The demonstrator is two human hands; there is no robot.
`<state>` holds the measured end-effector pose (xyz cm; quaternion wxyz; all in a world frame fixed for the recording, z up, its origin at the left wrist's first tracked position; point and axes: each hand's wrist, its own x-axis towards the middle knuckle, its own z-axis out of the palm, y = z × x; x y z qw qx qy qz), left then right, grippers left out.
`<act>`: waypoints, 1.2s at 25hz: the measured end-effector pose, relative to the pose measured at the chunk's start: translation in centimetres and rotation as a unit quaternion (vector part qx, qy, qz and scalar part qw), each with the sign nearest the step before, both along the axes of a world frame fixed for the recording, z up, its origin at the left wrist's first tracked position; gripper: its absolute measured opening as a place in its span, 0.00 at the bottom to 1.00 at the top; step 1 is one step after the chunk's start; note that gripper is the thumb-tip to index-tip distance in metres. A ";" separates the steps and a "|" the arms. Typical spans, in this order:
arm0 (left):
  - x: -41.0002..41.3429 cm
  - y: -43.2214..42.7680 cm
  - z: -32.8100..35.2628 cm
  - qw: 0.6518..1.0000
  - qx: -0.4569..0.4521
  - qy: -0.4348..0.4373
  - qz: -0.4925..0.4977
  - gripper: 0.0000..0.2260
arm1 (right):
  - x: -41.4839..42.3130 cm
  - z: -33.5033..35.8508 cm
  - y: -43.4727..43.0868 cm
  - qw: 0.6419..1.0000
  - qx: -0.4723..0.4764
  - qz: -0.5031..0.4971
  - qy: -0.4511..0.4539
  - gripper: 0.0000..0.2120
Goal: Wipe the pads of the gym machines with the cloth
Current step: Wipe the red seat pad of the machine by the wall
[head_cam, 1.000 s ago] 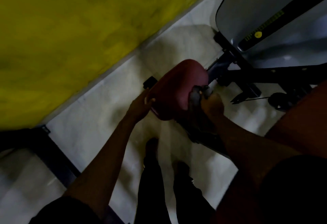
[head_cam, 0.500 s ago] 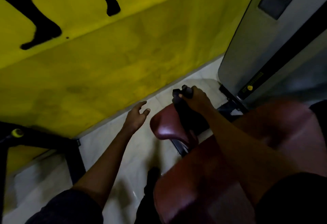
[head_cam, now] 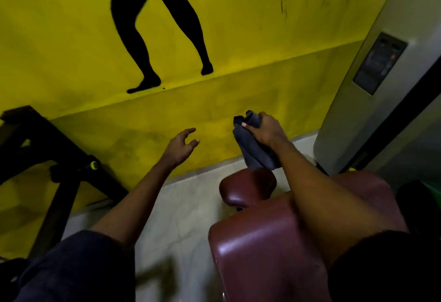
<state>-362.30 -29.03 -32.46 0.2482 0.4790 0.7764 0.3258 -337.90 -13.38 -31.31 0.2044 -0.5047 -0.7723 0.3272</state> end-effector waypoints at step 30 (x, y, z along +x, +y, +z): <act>14.6 -48.4 18.8 0.911 0.070 0.184 0.362 0.22 | -0.4 18.4 -30.4 0.934 0.091 0.316 0.138 0.21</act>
